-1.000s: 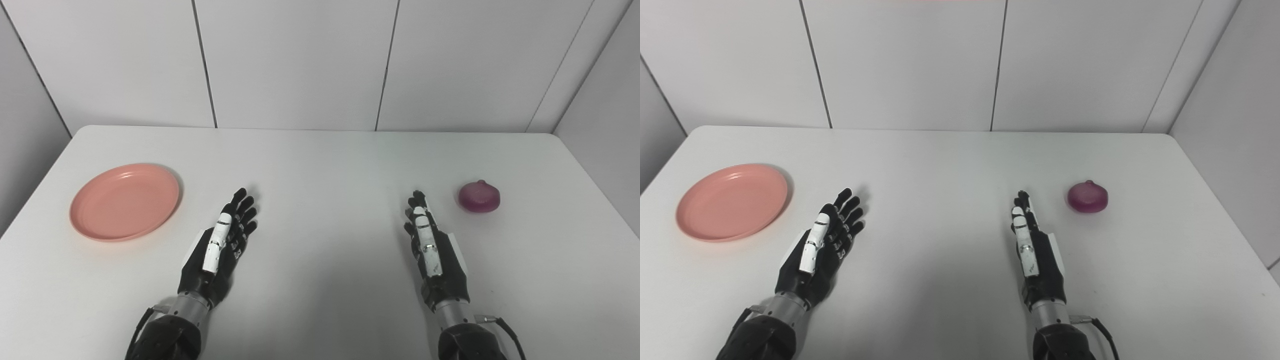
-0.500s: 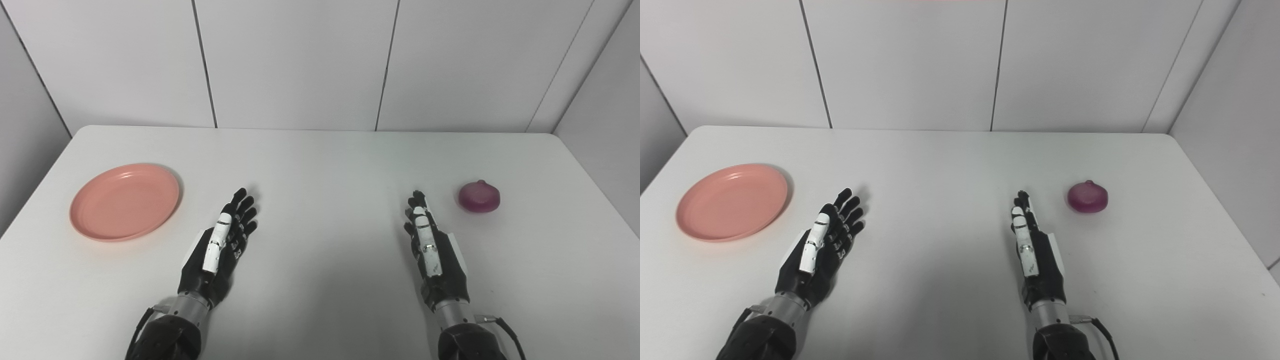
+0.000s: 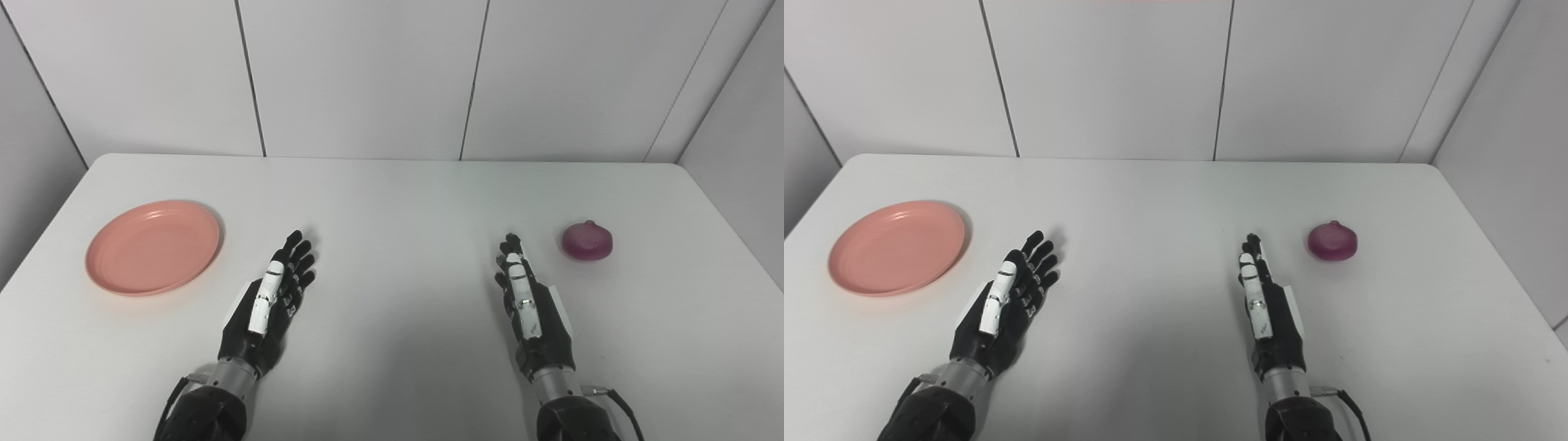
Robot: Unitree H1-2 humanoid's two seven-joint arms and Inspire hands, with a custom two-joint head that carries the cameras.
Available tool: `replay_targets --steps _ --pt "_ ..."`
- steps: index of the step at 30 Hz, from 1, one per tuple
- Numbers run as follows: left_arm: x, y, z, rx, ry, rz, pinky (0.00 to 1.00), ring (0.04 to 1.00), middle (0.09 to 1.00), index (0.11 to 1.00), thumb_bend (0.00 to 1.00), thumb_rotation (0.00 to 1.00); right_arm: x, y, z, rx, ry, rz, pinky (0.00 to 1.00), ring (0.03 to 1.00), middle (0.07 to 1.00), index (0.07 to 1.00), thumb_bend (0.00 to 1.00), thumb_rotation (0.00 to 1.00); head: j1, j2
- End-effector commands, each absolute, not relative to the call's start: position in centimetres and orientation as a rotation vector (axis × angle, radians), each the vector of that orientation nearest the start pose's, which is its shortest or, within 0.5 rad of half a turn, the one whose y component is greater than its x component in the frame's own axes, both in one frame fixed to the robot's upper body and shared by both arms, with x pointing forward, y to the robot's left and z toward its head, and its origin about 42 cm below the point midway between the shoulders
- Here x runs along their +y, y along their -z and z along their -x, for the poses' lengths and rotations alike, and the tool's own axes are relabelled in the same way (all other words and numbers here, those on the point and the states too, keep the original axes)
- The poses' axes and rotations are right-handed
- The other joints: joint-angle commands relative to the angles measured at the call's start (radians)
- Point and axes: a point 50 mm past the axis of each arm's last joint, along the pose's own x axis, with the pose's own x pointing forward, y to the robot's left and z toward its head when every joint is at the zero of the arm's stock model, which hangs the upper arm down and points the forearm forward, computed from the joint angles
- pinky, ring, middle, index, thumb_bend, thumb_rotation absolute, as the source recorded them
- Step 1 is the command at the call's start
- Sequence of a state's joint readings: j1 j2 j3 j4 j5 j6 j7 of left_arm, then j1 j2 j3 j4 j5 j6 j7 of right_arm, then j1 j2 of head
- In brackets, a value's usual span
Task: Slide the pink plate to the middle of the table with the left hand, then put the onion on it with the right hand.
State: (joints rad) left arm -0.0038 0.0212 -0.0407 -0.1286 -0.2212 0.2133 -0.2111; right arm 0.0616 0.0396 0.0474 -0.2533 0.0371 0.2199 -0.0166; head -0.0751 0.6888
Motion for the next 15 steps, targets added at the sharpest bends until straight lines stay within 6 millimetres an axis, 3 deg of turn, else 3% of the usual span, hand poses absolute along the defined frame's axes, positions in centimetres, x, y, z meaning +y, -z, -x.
replay_targets --steps 1,15 --pt "19.26 -12.64 -27.74 0.023 0.288 0.208 1.00 1.000 1.000 1.000 0.46 1.00 -18.60 -13.93 -25.74 -0.022 -0.019 -0.099 1.00 1.000 1.000 1.000 0.19 1.00 0.001 0.001" --pt "19.12 -12.44 -27.75 0.029 0.292 0.209 1.00 1.000 1.000 1.000 0.47 1.00 -18.69 -13.87 -25.83 -0.018 -0.017 -0.092 1.00 1.000 1.000 1.000 0.18 1.00 0.020 -0.007"
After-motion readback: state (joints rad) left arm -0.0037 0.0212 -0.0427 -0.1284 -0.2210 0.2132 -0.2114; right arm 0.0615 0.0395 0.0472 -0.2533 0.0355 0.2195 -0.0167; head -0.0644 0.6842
